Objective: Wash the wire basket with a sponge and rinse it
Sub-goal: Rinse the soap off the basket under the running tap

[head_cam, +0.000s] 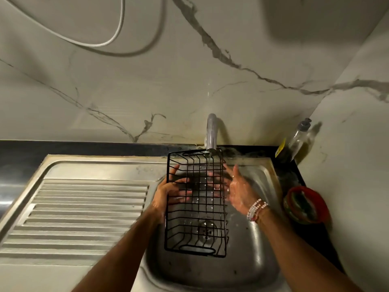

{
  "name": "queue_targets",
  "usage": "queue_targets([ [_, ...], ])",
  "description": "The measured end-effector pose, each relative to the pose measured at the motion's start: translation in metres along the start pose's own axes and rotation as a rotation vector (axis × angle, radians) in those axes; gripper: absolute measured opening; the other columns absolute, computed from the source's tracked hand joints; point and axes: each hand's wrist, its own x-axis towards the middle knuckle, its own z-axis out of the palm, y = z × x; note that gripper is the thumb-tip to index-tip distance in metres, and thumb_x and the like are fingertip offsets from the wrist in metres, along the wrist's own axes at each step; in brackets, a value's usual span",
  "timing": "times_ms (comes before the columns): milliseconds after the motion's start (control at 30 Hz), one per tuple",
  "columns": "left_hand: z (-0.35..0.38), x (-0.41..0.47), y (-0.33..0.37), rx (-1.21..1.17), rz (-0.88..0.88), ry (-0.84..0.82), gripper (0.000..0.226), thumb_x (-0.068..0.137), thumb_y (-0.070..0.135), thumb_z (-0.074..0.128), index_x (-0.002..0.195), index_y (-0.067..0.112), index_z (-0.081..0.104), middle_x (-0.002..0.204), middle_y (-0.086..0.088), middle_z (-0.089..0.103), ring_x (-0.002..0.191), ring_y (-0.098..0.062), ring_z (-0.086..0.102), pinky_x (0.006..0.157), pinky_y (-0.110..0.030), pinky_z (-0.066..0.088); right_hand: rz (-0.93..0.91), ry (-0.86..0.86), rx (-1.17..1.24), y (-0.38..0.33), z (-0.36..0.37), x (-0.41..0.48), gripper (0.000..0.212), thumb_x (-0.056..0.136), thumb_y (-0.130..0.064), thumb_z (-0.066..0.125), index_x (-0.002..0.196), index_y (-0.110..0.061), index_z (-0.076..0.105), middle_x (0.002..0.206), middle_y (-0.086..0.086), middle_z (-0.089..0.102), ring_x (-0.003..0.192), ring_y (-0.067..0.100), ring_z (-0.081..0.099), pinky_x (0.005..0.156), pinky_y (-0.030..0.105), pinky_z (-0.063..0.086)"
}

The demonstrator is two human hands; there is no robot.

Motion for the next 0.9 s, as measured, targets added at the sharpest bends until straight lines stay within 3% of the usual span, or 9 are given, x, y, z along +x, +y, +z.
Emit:
queue_targets([
  [133,0.010,0.004,-0.002,-0.100,-0.127,-0.011,0.048,0.096,0.012,0.039,0.139,0.024,0.056,0.123,-0.020,0.069,0.089,-0.030,0.076,0.060,-0.030,0.060,0.141,0.125,-0.134,0.010,0.009,-0.016,0.089,0.082,-0.077,0.031,0.148,-0.017,0.024,0.152,0.018,0.025,0.137,0.034,0.028,0.111,0.055,0.018],
  [200,0.011,0.010,-0.009,-0.083,-0.146,0.041,0.039,0.100,0.018,0.042,0.135,0.016,0.059,0.122,-0.021,0.069,0.082,-0.027,0.077,0.058,-0.031,0.060,0.140,0.126,-0.129,0.009,0.013,-0.023,0.081,0.080,-0.075,0.038,0.137,-0.017,0.039,0.139,0.015,0.044,0.129,0.029,0.038,0.103,0.049,0.030],
  [267,0.012,0.016,-0.018,0.004,-0.100,0.139,0.033,0.104,0.022,0.047,0.133,0.013,0.059,0.120,-0.018,0.071,0.080,-0.026,0.076,0.064,-0.036,0.060,0.140,0.003,-0.015,0.006,0.018,-0.023,0.045,0.086,-0.058,0.049,0.113,-0.023,0.059,0.119,0.015,0.061,0.112,0.028,0.056,0.097,0.053,0.041],
  [333,0.015,0.019,-0.024,0.102,-0.054,0.232,0.037,0.103,0.026,0.052,0.139,0.017,0.050,0.118,-0.010,0.070,0.091,-0.027,0.073,0.078,-0.042,0.059,0.147,-0.044,-0.031,0.010,0.018,-0.019,0.051,0.079,-0.057,0.061,0.114,-0.021,0.066,0.117,0.013,0.066,0.108,0.033,0.061,0.092,0.059,0.046],
  [500,0.040,0.002,-0.031,0.317,-0.009,0.370,0.071,0.098,0.056,0.050,0.156,0.024,0.026,0.157,-0.009,0.036,0.141,-0.031,0.041,0.114,-0.053,0.037,0.009,-0.065,-0.193,0.010,0.039,-0.012,0.029,0.075,-0.039,0.074,0.100,-0.028,0.064,0.100,-0.007,0.067,0.089,0.009,0.061,0.066,0.032,0.051],
  [567,0.049,-0.024,-0.018,0.103,0.007,0.389,0.061,0.099,0.063,0.035,0.142,0.023,0.052,0.135,-0.007,0.063,0.121,-0.023,0.062,0.092,-0.044,0.056,-0.008,-0.045,-0.267,0.008,0.048,-0.008,0.038,0.078,-0.035,0.073,0.113,-0.035,0.059,0.104,-0.016,0.065,0.093,0.004,0.061,0.069,0.030,0.050],
  [667,0.051,-0.045,-0.010,-0.292,-0.150,0.312,0.064,0.105,0.054,0.022,0.114,0.012,0.070,0.099,-0.013,0.078,0.086,-0.026,0.076,0.063,-0.033,0.058,-0.051,0.065,-0.440,0.011,0.058,0.002,0.091,0.057,-0.062,0.079,0.136,-0.047,0.038,0.133,-0.004,0.055,0.115,0.013,0.054,0.083,0.033,0.050],
  [767,0.047,-0.045,-0.011,-0.257,-0.136,0.308,0.052,0.107,0.045,0.032,0.116,0.007,0.067,0.090,-0.011,0.078,0.074,-0.026,0.075,0.062,-0.034,0.058,-0.130,0.199,-0.722,0.008,0.072,0.001,0.095,0.056,-0.079,0.066,0.139,-0.050,0.032,0.146,0.002,0.042,0.128,0.022,0.045,0.099,0.036,0.040],
  [900,0.040,-0.044,-0.012,-0.279,-0.204,0.401,0.044,0.106,0.045,0.038,0.101,0.010,0.064,0.085,-0.006,0.074,0.068,-0.020,0.067,0.052,-0.026,0.047,-0.078,0.247,-1.299,-0.003,0.089,-0.004,0.084,0.074,-0.088,0.016,0.146,-0.046,0.016,0.154,0.010,0.020,0.138,0.038,0.025,0.109,0.057,0.025],
])
